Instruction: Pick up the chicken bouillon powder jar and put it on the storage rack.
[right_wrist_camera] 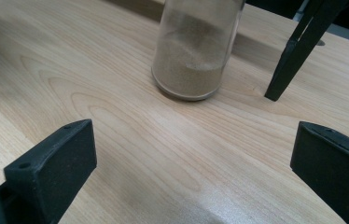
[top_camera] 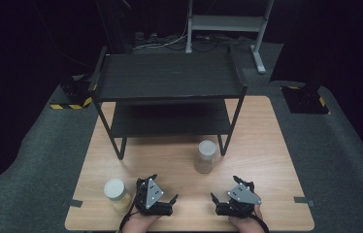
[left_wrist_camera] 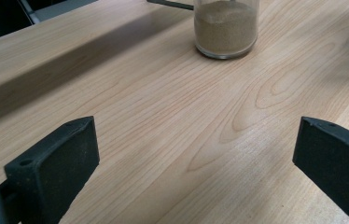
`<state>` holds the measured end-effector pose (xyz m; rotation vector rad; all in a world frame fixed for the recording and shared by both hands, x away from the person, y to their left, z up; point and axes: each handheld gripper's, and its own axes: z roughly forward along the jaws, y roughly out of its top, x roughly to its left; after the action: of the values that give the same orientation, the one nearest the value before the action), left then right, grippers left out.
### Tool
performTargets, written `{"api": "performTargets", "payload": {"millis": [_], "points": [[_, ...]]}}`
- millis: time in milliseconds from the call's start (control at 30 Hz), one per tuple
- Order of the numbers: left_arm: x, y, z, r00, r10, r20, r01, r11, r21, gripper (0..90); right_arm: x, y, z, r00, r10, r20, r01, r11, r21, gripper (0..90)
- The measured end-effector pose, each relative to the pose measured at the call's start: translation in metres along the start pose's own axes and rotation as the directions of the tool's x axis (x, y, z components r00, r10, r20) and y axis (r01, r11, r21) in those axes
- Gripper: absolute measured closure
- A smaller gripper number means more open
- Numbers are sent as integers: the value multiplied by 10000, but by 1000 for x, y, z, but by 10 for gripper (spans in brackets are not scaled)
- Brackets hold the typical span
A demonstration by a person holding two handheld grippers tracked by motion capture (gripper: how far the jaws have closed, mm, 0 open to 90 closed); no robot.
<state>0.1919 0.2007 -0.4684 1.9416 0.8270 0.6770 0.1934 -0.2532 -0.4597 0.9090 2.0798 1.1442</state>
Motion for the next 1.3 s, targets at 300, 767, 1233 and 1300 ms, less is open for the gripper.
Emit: {"api": "performTargets", "payload": {"millis": [300, 767, 1233, 1300], "points": [[0, -2, -2, 9998, 162, 132, -161, 9998, -79, 7, -1, -4, -2, 9998, 185, 83, -184, 9996, -195, 0], [9, -6, -4, 9984, -324, 474, 337, 9991, -274, 10, -1, -5, -3, 9997, 243, 87, -241, 9995, -221, 0], [11, -10, -6, 9965, -479, 688, 513, 9975, -488, 10, -3, -6, -4, 9994, 355, 28, -354, 9990, -290, 0], [12, -9, -7, 9962, -502, 718, 539, 9973, -501, 10, -4, -7, -4, 9993, 381, 15, -380, 9988, -305, 0]]}}
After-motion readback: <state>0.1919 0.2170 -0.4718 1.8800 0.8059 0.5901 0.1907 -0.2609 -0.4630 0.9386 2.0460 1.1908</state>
